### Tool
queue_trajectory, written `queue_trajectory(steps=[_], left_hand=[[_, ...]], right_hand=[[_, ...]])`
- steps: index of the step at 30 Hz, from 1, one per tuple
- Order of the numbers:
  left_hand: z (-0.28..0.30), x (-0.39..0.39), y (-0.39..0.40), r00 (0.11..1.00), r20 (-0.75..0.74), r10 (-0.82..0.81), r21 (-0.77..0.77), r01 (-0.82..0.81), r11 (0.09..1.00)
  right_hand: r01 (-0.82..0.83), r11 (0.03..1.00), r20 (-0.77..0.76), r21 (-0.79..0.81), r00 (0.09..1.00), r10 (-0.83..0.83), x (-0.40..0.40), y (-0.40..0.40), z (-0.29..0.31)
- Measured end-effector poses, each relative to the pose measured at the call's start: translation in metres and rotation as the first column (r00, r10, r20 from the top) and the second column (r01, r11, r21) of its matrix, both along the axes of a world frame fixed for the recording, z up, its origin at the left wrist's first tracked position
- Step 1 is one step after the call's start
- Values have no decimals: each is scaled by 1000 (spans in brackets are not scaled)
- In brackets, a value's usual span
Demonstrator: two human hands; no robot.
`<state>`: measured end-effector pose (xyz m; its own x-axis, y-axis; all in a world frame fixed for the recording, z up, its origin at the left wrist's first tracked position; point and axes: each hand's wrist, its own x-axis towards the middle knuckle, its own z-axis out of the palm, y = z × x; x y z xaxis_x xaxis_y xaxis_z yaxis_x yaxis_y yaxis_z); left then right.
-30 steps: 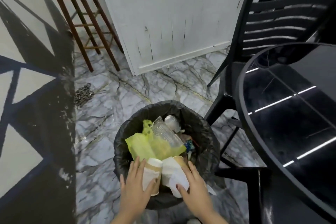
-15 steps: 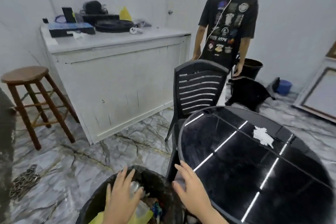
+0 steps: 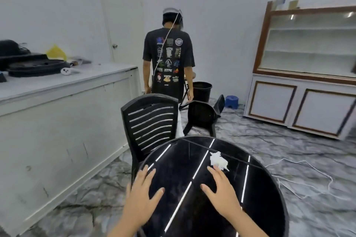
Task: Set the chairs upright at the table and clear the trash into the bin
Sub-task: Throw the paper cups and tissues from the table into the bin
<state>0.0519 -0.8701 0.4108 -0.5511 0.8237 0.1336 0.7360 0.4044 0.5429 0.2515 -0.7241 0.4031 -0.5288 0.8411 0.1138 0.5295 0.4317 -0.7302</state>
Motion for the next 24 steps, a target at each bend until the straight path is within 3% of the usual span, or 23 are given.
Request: queue_trajectory(steps=[4,13,24], left_hand=[[-1,10,59,998,9,-70,21,70,997],[-41,20,141,971,75,-229,-86,235,968],[-118,4,175,959,167,-229,-148,254,956]], right_hand=[[75,997,9,-19,997,-75,14,48,-3],[178,980,102,-85,980,-169,19,109,-32],[226,965,155,-136,967,-204,-10,152,-70]])
